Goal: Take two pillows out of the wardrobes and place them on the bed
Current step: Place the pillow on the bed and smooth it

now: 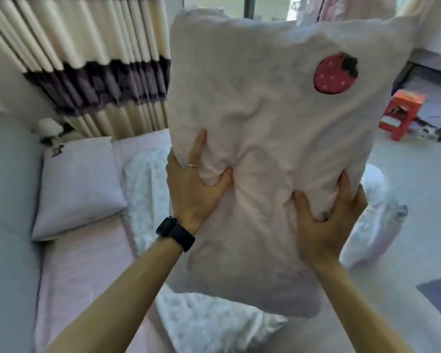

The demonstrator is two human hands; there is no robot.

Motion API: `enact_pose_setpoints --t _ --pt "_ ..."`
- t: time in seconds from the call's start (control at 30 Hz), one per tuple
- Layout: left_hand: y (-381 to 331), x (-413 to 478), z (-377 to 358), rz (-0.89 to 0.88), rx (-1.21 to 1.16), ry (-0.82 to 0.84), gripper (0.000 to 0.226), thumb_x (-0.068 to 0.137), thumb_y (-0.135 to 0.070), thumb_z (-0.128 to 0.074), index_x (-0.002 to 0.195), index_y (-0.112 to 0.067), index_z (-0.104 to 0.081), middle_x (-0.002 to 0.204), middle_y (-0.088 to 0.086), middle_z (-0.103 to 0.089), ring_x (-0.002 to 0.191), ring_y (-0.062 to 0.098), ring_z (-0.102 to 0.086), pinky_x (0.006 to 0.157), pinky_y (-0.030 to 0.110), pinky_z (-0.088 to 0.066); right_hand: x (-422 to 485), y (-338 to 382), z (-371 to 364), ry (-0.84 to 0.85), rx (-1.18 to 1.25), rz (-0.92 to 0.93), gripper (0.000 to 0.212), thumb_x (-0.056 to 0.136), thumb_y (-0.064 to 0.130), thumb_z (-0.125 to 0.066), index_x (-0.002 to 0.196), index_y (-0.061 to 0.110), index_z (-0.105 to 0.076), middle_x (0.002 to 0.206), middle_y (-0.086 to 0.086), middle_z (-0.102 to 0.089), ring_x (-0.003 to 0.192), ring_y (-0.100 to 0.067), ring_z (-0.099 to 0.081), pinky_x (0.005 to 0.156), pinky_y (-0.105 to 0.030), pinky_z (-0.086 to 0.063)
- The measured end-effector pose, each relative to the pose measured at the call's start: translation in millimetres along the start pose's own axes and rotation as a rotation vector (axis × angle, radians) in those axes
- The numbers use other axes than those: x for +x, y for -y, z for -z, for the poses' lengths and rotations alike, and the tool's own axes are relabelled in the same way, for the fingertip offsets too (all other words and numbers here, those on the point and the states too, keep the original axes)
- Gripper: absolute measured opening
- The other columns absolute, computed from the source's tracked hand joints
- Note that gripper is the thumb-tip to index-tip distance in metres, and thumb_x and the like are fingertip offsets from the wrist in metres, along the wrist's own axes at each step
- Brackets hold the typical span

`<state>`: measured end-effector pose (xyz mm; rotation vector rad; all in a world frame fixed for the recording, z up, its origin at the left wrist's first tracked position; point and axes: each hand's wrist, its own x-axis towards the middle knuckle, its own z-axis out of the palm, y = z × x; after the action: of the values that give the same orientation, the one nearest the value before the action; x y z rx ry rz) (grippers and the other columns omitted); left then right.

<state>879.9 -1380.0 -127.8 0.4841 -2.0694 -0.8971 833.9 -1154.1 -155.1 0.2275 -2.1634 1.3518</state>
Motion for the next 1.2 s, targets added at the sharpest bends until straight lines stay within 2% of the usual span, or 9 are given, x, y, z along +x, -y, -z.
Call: enact_pose_setpoints --t 0.13,0.27,0.33,0.43,0.6,0.83,0.93,1.07,1.2 --pt "66.0 -10.6 52.4 0.148 0.144 -0.025 0.095 0.072 -0.055 -0.080 0.150 -0.049 -0.025 0.139 0.015 -0.041 0.125 0.034 -0.046 0.105 0.044 -0.043 -34.7 10.7 -72.2 0.231 0.086 -0.004 0.090 0.078 0.028 -0.086 0.152 0.017 -0.037 0.144 -0.018 -0.036 0.128 -0.008 -0.038 0.097 0.001 -0.024" --pt "137.1 -18.7 100.3 0.318 0.264 -0.048 0.092 0.073 -0.059 -0.076 0.148 -0.051 -0.025 0.135 0.015 -0.042 0.121 0.037 -0.049 0.105 0.050 -0.044 -72.6 26.2 -145.4 0.444 0.102 -0.011 0.089 0.078 0.030 -0.085 0.153 0.021 -0.036 0.144 -0.014 -0.037 0.101 0.014 -0.033 0.091 0.006 -0.023" --pt "172.0 -23.4 120.8 0.387 0.311 -0.054 0.092 0.071 -0.058 -0.078 0.148 -0.048 -0.029 0.130 0.016 -0.045 0.117 0.038 -0.050 0.102 0.048 -0.046 -94.2 32.3 -178.5 0.544 0.100 -0.025 0.089 0.079 0.030 -0.085 0.153 0.022 -0.037 0.144 -0.013 -0.037 0.101 0.004 -0.040 0.097 -0.003 -0.031" --pt "218.5 -33.0 149.4 0.514 0.345 -0.039 0.091 0.072 -0.058 -0.079 0.149 -0.044 -0.033 0.130 0.016 -0.045 0.117 0.038 -0.048 0.101 0.045 -0.043 -129.8 39.4 -219.9 0.702 0.074 -0.090 0.086 0.081 0.038 -0.080 0.152 0.035 -0.032 0.148 -0.005 -0.030 0.127 -0.021 -0.045 0.101 -0.029 -0.040" --pt "283.1 -65.3 190.3 0.723 0.412 -0.015 0.089 0.075 -0.058 -0.076 0.151 -0.047 -0.029 0.138 0.015 -0.040 0.127 0.037 -0.044 0.106 0.043 -0.040 -192.4 39.6 -272.9 0.933 0.024 -0.105 0.085 0.081 0.043 -0.078 0.151 0.039 -0.030 0.149 -0.002 -0.027 0.133 -0.031 -0.045 0.107 -0.046 -0.044" --pt "371.7 -115.0 231.3 0.966 0.443 0.013 0.087 0.073 -0.061 -0.075 0.146 -0.057 -0.028 0.137 0.010 -0.039 0.126 0.035 -0.049 0.102 0.042 -0.047 -273.7 27.4 -330.9 1.268 -0.028 -0.148 0.084 0.086 0.050 -0.070 0.153 0.041 -0.021 0.156 -0.006 -0.021 0.128 -0.036 -0.050 0.105 -0.047 -0.047" --pt "401.3 -130.1 242.6 1.007 0.461 0.017 0.087 0.073 -0.060 -0.077 0.144 -0.059 -0.027 0.132 0.007 -0.039 0.125 0.034 -0.049 0.102 0.041 -0.047 -303.6 19.4 -351.3 1.370 -0.043 -0.155 0.086 0.084 0.055 -0.066 0.154 0.043 -0.017 0.159 -0.008 -0.017 0.115 -0.035 -0.060 0.101 -0.045 -0.050" --pt "431.4 -139.7 250.6 1.050 0.431 -0.003 0.084 0.076 -0.046 -0.082 0.145 -0.054 -0.035 0.130 0.004 -0.037 0.126 0.029 -0.048 0.106 0.038 -0.044 -329.8 11.9 -369.4 1.462 -0.063 -0.172 0.086 0.089 0.042 -0.069 0.158 0.031 -0.018 0.160 -0.011 -0.013 0.096 -0.027 -0.064 0.095 -0.035 -0.050" --pt "474.8 -148.3 256.4 1.038 0.459 0.019 0.085 0.073 -0.051 -0.083 0.143 -0.057 -0.035 0.123 -0.002 -0.036 0.117 0.026 -0.054 0.097 0.034 -0.049 -365.3 -2.4 -393.1 1.498 -0.083 -0.155 0.088 0.089 0.048 -0.066 0.156 0.038 -0.010 0.160 -0.005 -0.006 0.117 -0.036 -0.060 0.102 -0.042 -0.049"
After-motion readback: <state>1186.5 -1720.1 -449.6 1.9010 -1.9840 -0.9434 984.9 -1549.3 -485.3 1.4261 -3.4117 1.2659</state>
